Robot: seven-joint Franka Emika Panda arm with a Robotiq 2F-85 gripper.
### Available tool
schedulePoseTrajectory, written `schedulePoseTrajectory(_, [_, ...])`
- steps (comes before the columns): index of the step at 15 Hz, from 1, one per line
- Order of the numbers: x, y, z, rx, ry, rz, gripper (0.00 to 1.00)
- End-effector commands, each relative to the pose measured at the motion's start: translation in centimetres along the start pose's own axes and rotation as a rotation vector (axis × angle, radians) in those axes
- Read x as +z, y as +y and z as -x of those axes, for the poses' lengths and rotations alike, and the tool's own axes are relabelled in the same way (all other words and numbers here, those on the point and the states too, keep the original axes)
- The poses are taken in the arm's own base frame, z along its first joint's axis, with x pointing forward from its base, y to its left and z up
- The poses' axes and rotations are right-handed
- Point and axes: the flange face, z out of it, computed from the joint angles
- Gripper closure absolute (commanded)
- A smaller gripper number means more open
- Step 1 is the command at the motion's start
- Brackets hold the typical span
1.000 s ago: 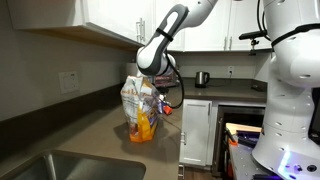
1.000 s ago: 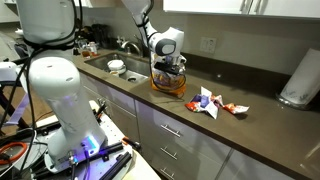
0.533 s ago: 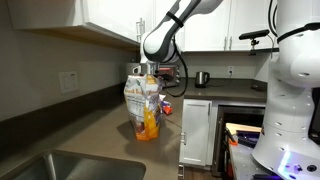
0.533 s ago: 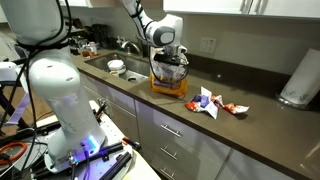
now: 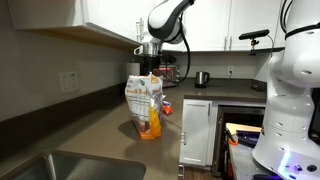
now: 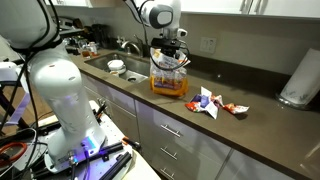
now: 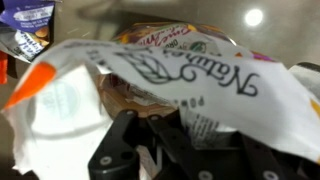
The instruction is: Remove one sachet from the pack and put it on the countertop
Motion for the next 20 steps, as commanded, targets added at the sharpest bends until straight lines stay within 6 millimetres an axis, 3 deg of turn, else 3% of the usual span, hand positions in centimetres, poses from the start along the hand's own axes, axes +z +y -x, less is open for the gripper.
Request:
schedulePoseTrajectory(1, [-2.9, -0.3, 0.9, -0.012, 0.014, 0.018, 0.99])
schedulePoseTrajectory(6, [-5.5, 0.1, 1.4, -0.005, 0.044, 0.047, 0.98])
schedulePoseTrajectory(16, [-7.1, 0.8, 1.4, 0.003, 0.103, 0.052, 0.98])
schedulePoseTrajectory(20, [-8.9, 1.4, 1.5, 0.02, 0.131, 0.074, 0.98])
